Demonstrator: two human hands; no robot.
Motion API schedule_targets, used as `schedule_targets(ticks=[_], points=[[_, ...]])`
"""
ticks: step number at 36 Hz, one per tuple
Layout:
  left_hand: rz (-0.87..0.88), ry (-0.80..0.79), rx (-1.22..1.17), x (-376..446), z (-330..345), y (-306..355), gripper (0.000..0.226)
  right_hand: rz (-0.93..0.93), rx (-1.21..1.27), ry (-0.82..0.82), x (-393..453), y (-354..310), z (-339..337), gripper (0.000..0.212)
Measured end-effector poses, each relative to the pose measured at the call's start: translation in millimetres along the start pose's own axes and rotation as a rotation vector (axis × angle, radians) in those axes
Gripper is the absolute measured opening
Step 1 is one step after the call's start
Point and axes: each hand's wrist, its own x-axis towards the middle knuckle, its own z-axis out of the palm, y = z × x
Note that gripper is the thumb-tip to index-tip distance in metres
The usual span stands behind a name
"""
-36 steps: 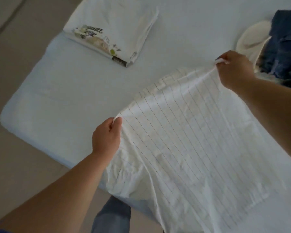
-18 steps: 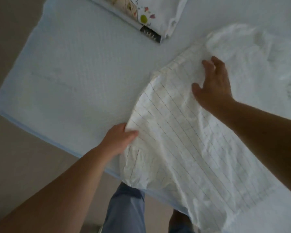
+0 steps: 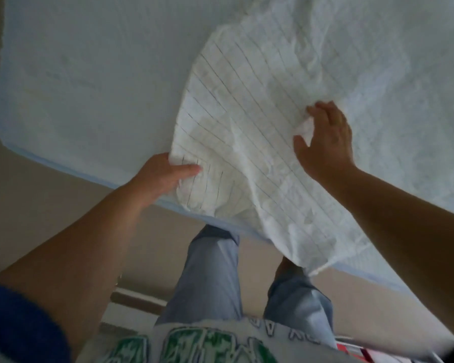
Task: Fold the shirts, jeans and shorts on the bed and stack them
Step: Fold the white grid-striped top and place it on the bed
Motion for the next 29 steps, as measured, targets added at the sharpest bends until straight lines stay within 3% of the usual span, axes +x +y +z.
schedule_targets(ticks=[6, 8, 12, 16, 21, 23, 26, 29], points=[[-0.010, 0.327, 0.114, -13.5, 2.5, -1.8, 0.016, 0.116, 0.018, -0.086, -90.6, 39.4, 23.3, 0.053], [-0.041, 0.326, 0.165, -16.4, 5.2, -7.3, 0.021, 0.148, 0.015, -0.129, -120.3, 53.2, 33.0, 0.052], [-0.103, 0.240, 0.256, -21.9, 13.3, -28.3, 0.052, 0.249, 0.020, -0.186, -170.1, 83.3, 49.4, 0.051], [-0.004, 0.401, 0.376, -33.2, 23.8, -45.2, 0.051, 0.507, 0.141, -0.144, -202.2, 113.2, 63.9, 0.062], [0.115, 0.613, 0.303, -44.4, 37.3, -45.0, 0.041, 0.856, 0.390, 0.001, -229.0, 136.4, 78.4, 0.079], [0.124, 0.608, 0.253, -46.1, 40.6, -43.9, 0.035, 0.963, 0.583, -0.036, -233.6, 139.2, 85.1, 0.070], [0.070, 0.530, 0.195, -46.3, 41.2, -46.8, 0.032, 1.013, 0.832, -0.113, -236.7, 136.0, 95.0, 0.036], [0.041, 0.426, 0.142, -43.7, 39.5, -53.1, 0.037, 1.060, 1.071, -0.105, -240.9, 131.0, 105.5, 0.024]])
